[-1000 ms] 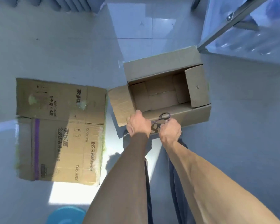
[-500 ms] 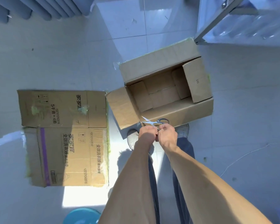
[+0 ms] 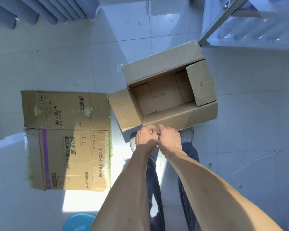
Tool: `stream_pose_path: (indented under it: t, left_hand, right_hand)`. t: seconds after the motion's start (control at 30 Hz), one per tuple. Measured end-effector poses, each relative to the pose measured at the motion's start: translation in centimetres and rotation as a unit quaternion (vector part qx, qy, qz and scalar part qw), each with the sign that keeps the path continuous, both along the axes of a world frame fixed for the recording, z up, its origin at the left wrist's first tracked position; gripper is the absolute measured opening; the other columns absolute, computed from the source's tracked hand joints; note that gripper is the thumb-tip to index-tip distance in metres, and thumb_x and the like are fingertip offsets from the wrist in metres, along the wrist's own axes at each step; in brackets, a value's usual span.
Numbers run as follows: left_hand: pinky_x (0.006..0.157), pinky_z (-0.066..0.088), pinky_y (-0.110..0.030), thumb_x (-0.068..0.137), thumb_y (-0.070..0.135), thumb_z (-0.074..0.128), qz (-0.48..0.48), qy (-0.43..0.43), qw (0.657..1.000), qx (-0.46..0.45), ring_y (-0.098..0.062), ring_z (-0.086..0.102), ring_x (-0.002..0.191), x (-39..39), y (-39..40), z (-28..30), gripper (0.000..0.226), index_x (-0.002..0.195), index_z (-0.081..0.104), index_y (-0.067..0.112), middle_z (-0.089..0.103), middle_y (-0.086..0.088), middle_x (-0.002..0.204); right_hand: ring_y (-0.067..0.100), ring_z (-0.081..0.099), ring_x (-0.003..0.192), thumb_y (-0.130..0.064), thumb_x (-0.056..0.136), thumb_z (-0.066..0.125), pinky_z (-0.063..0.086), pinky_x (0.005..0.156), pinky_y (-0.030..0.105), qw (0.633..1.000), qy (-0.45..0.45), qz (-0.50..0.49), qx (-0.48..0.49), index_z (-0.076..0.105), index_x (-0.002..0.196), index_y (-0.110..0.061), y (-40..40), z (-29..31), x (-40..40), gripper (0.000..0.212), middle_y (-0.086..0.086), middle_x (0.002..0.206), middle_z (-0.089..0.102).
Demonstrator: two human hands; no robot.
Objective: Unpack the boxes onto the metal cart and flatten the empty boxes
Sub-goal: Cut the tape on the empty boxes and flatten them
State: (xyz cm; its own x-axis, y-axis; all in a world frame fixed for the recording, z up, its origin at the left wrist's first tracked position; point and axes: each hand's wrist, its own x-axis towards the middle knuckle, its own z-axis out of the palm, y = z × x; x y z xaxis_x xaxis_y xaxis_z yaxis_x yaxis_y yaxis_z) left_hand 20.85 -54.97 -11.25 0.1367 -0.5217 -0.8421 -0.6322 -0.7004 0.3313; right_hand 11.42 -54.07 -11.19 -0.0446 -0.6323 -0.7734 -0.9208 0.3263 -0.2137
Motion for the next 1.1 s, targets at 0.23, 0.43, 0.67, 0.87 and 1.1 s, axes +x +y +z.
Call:
stream_pose_path:
  t: [0.23,0.43,0.67,0.87,1.1]
  left_hand:
    - [0.079,0.048,-0.034,0.099,0.035,0.048,0.061,0.045,0.997,0.009,-0.022,0.065,0.082,-1.8,2.5,-2.0,0.016,0.089,0.055,0.024,0.068,-0.004,0.092]
    - [0.081,0.038,-0.035,0.101,0.021,0.036,-0.020,-0.145,0.988,-0.052,-0.031,0.055,0.101,-2.6,3.0,-3.7,0.021,0.106,0.052,0.008,0.058,-0.014,0.102]
    - [0.094,0.044,-0.041,0.095,0.015,0.046,-0.188,-0.159,0.968,-0.042,-0.033,0.054,0.115,-5.7,-1.2,-5.6,0.029,0.123,0.053,0.008,0.056,-0.018,0.123]
    - [0.101,0.041,-0.042,0.091,0.015,0.059,-0.215,-0.145,0.965,-0.036,-0.034,0.047,0.123,-7.6,-3.0,-8.5,0.045,0.133,0.043,0.009,0.049,-0.017,0.132]
    - [0.093,0.043,-0.040,0.085,0.007,0.061,-0.284,-0.192,0.939,0.003,-0.031,0.050,0.116,-7.0,-1.8,-10.8,0.049,0.131,0.045,0.010,0.054,-0.015,0.126]
  right_hand:
    - [0.031,0.063,0.100,-0.012,0.092,0.055,0.044,0.085,0.039,0.992,0.109,-0.042,0.041,0.052,0.110,-0.012,0.8,-1.3,-2.5,0.018,0.010,0.103,0.068]
    - [0.031,0.065,0.100,-0.019,0.098,0.052,0.044,0.080,0.036,0.979,0.157,-0.127,-0.018,0.048,0.111,-0.010,0.7,-3.5,-4.3,0.016,0.012,0.106,0.068]
    - [0.031,0.054,0.112,-0.012,0.094,0.053,0.043,0.091,0.042,0.978,0.139,-0.133,-0.084,0.052,0.119,-0.012,-2.5,-5.3,-6.3,0.025,0.013,0.121,0.056]
    - [0.030,0.053,0.112,-0.010,0.089,0.058,0.040,0.096,0.039,0.983,0.099,-0.127,-0.092,0.052,0.113,-0.011,-2.6,-7.5,-6.7,0.025,0.013,0.115,0.061]
    - [0.033,0.060,0.100,-0.015,0.095,0.049,0.041,0.089,0.042,0.985,0.105,-0.134,-0.036,0.047,0.114,-0.009,-2.7,-8.5,-7.1,0.020,0.016,0.102,0.067]
